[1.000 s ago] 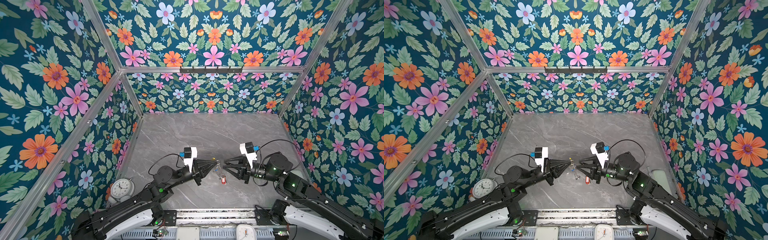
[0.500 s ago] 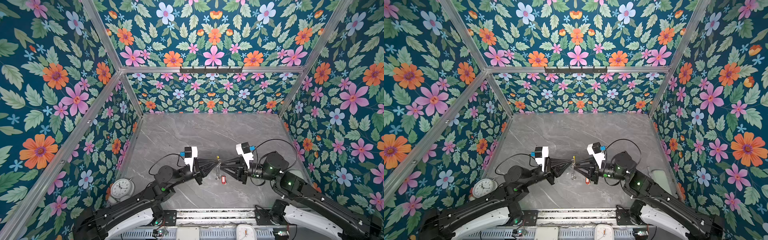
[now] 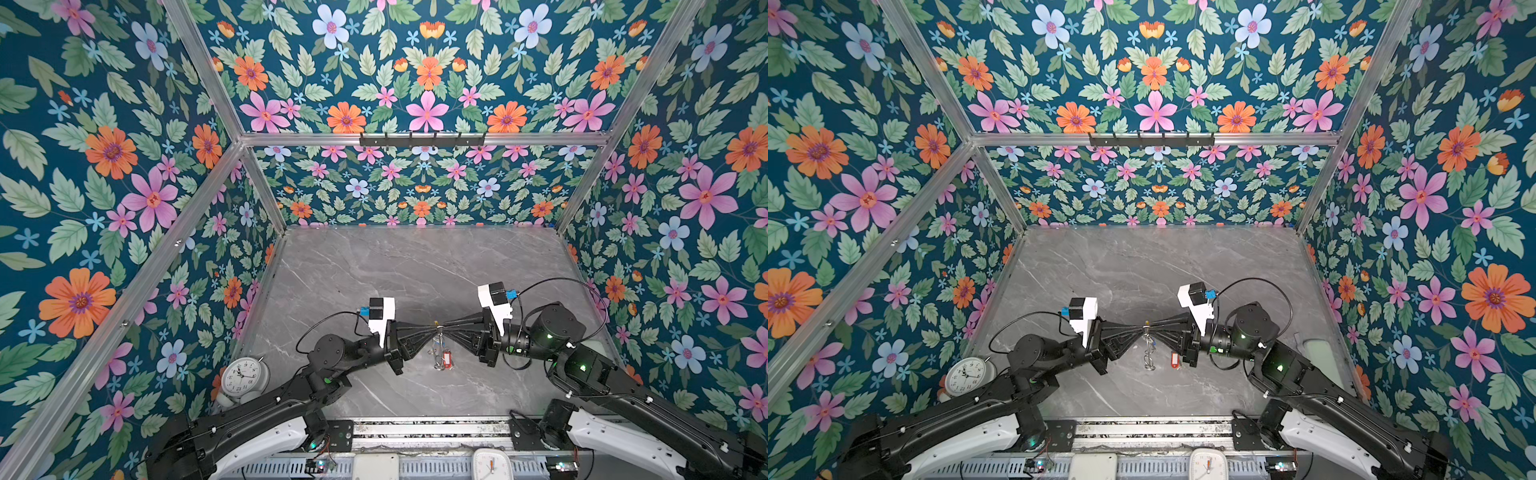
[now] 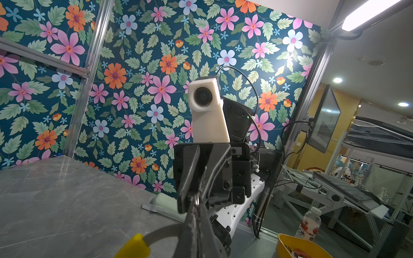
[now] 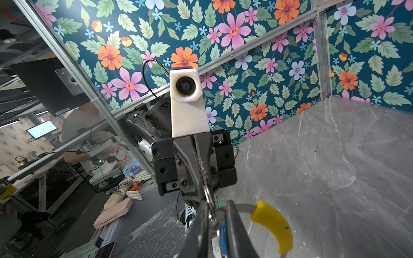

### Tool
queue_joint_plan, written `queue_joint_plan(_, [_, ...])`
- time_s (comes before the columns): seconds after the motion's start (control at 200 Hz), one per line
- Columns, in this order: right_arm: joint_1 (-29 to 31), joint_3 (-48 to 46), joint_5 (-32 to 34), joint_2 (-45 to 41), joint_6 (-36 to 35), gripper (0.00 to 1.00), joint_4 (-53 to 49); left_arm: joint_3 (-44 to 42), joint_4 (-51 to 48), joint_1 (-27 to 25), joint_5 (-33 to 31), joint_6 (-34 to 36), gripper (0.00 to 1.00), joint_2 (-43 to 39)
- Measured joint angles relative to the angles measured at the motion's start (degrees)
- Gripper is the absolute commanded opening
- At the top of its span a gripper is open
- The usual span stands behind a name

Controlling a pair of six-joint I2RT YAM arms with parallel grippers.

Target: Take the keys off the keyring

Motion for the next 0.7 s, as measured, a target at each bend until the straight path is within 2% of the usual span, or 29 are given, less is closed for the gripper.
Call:
queue_joint_plan(0.135, [0.0,0.0,-0.5,0.0,0.0,0.00,0.0,-0.1,0.6,0.0,0.0,-0.7,0.00,0.0])
queue_joint_plan(0.375, [0.0,2.1,-1.2,0.2,-0.1,0.00,-3.0,-0.1,1.4,0.0,0.2,-1.4,0.00,0.3])
queue_joint_plan(0.485, [0.0,4.2,-1.8,0.6,-1.3,0.00,-7.0,0.0,0.0,0.0,0.3,-1.4,0.20,-0.5])
queue_joint_plan(0.545, [0.0,5.7,-1.8,0.7,-2.1,0.00,-9.7,0.2,-1.5,0.0,0.6,-1.5,0.27,-1.3])
queue_joint_plan(0.7, [0.0,9.7,-2.1,1.3,-5.4,0.00,-18.7,1.6,-7.4,0.0,0.9,-1.6,0.34,-3.7])
